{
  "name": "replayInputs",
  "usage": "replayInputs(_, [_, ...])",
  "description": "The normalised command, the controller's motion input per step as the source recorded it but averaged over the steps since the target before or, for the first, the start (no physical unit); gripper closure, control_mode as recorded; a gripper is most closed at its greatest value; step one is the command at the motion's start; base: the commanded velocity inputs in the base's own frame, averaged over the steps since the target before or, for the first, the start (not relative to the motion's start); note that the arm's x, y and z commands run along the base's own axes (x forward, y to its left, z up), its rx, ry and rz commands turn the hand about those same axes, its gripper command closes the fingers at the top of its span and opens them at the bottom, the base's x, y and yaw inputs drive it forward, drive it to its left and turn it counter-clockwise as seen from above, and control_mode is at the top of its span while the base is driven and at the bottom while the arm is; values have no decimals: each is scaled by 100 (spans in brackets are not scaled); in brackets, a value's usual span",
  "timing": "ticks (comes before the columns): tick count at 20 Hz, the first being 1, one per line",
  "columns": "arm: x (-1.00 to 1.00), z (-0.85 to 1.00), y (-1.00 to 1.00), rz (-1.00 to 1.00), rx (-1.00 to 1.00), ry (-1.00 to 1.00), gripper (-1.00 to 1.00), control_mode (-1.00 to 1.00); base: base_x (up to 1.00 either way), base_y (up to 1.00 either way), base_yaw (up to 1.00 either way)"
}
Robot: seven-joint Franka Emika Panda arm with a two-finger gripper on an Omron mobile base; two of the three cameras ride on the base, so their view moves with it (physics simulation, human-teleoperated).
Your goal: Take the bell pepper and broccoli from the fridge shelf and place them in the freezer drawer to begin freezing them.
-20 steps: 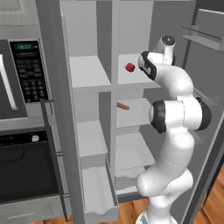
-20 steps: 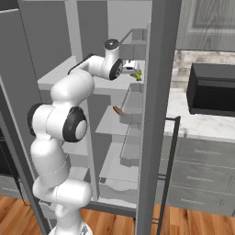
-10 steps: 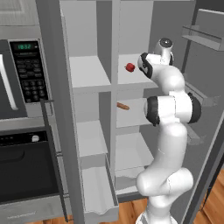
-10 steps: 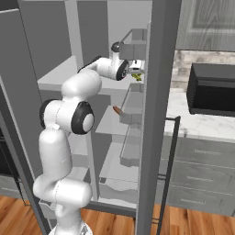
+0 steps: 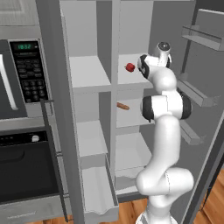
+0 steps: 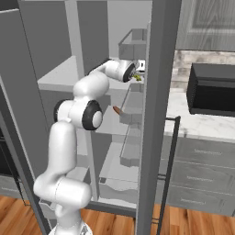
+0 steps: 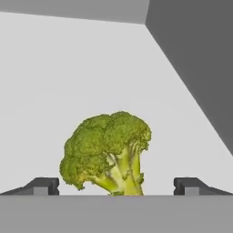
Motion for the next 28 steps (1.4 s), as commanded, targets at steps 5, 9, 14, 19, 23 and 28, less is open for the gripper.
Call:
replayInputs(5, [56,-33,-3,0,0,0,-100,-100,0,0,0])
replayInputs(9, [58,-30,0,0,0,0,100,-100,0,0,0])
replayInputs(14, [-16,-26,2,7,0,-2,100,-100,0,0,0])
replayInputs(19, [-55,-31,46,0,0,-16,100,-100,0,0,0])
replayInputs(23, [-18,-33,77,0,0,-35,100,-100,0,0,0])
replayInputs(28, [0,-51,65,-1,0,-29,100,-100,0,0,0])
